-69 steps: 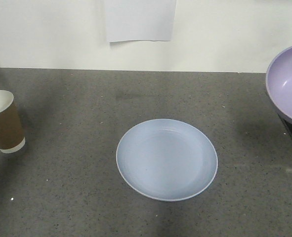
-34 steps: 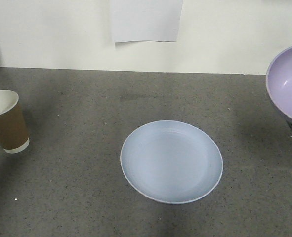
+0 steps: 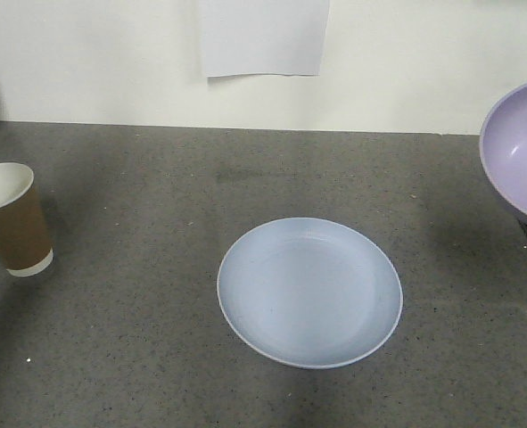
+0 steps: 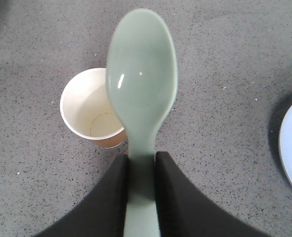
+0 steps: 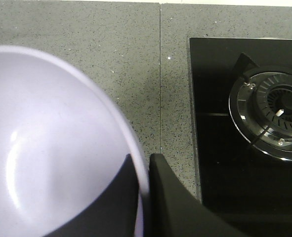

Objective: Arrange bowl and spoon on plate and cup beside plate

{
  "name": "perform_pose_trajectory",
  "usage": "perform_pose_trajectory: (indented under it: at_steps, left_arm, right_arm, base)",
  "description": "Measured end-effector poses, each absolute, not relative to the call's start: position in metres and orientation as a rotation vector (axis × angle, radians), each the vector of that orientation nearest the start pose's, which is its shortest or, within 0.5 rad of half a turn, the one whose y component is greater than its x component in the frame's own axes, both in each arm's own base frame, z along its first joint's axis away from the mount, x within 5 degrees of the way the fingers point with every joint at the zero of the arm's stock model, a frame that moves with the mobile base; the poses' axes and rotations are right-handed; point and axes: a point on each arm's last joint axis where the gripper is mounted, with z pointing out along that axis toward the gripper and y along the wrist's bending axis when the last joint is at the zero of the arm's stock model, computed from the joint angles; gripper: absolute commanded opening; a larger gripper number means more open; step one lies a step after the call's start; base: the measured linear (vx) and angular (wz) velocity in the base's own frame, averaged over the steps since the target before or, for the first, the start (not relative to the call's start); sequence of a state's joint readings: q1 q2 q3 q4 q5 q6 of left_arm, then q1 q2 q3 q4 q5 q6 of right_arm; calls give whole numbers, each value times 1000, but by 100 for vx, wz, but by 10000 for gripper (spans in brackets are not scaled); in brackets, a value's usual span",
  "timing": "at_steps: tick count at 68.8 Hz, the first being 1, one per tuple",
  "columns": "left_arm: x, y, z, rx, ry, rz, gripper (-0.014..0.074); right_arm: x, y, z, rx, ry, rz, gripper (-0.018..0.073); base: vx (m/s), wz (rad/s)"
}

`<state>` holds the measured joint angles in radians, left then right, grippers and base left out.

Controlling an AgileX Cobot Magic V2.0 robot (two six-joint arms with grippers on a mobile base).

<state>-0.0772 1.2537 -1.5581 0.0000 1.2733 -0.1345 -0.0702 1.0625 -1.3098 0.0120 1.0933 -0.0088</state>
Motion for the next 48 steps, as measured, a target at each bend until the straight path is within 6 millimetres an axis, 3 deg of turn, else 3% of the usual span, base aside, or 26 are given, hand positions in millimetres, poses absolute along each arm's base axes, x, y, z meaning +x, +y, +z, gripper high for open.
perform_pose_trajectory:
  at_steps: [48]
  left_arm:
    - [229, -18, 449, -70, 2454, -93, -6]
  right_arm:
    - [191, -12, 429, 73, 2329, -24, -6]
  base:
    - [0, 0]
